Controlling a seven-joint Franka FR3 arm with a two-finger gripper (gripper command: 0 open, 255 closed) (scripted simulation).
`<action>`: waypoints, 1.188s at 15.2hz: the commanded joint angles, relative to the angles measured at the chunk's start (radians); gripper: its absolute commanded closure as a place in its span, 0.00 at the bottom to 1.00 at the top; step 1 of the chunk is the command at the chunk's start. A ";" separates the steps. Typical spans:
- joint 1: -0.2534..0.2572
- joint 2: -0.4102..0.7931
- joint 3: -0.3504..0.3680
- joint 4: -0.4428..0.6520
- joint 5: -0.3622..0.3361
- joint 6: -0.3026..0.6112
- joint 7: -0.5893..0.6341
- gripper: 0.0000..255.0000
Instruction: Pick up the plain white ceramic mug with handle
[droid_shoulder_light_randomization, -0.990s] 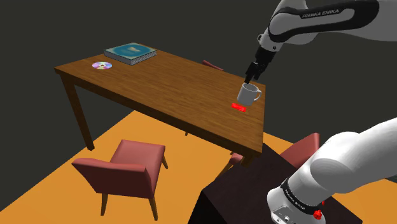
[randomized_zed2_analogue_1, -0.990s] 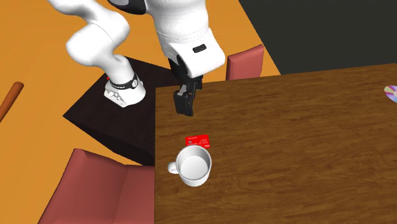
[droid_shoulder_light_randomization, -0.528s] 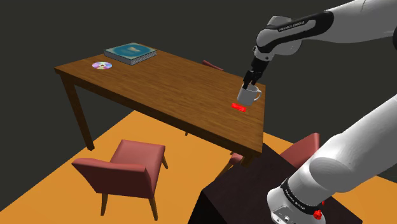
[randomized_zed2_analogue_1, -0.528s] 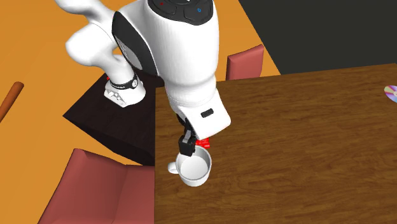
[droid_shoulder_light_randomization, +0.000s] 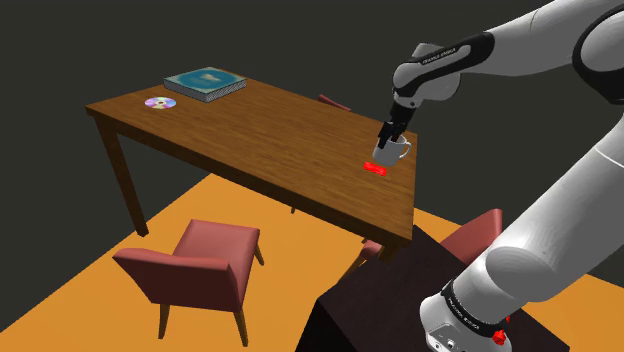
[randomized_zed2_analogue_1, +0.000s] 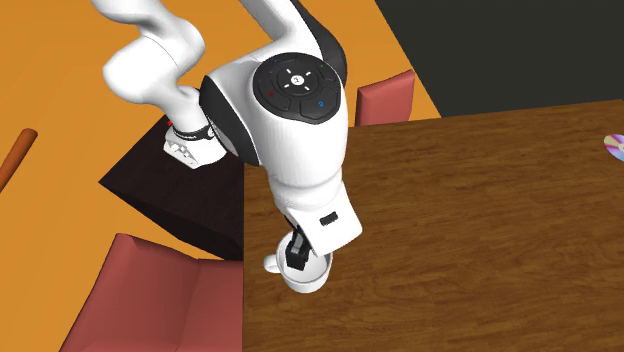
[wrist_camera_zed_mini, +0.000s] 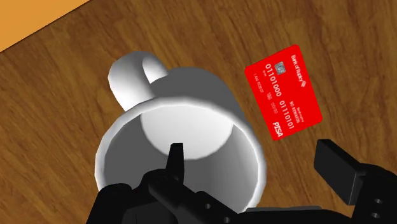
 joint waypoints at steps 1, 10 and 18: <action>0.001 0.016 0.001 -0.019 0.007 0.034 -0.003 0.00; 0.002 0.016 0.001 -0.018 0.008 0.034 -0.002 1.00; 0.002 -0.020 0.002 0.014 -0.009 -0.032 0.010 1.00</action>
